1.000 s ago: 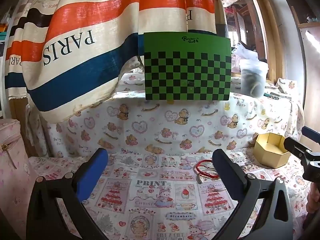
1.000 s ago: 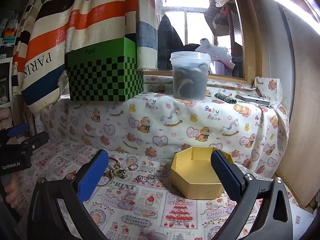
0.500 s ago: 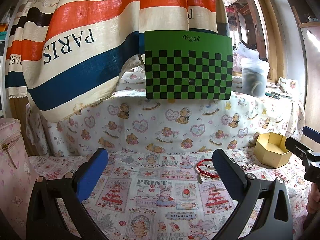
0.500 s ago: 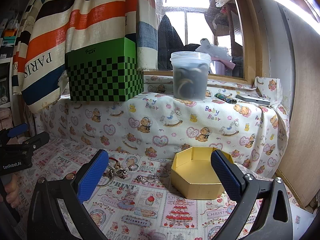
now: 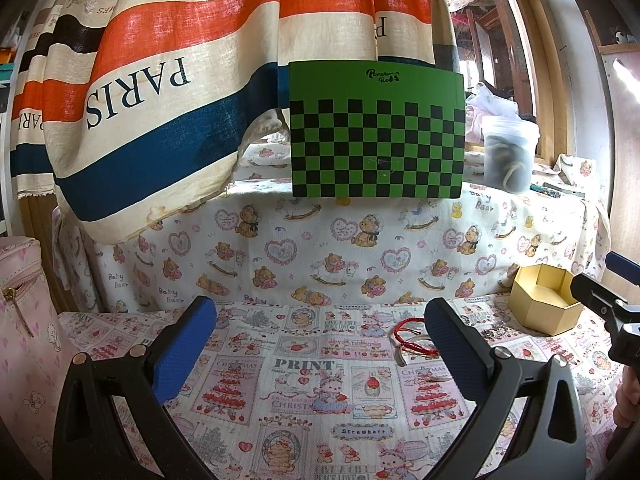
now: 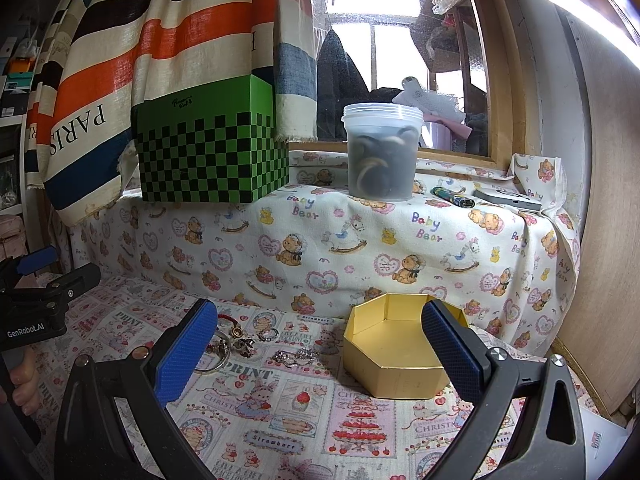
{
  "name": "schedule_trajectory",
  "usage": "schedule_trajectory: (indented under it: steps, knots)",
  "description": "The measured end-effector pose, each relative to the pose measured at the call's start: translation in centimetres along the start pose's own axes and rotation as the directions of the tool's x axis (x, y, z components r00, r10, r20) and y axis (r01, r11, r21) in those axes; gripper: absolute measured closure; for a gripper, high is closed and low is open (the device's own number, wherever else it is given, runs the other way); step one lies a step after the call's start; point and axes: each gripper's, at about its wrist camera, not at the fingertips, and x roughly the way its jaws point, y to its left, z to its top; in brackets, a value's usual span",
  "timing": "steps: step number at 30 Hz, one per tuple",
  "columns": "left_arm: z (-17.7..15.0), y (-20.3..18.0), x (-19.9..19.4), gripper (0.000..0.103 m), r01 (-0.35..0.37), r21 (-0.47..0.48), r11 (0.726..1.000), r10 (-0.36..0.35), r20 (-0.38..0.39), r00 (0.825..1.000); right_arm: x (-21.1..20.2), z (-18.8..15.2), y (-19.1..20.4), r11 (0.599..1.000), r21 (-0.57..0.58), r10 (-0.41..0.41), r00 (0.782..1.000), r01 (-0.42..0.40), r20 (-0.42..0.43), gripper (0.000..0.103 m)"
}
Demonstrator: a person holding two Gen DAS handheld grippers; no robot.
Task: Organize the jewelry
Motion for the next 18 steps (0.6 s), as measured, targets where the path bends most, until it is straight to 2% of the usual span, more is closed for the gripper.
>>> schedule_trajectory:
  steps: [18]
  knots:
    - [-0.09,0.09,0.05,0.0,-0.001,0.0,1.0,0.001,-0.002,1.0,0.01,-0.02,0.03,1.0,0.0,0.0,1.0,0.0,0.001,0.0]
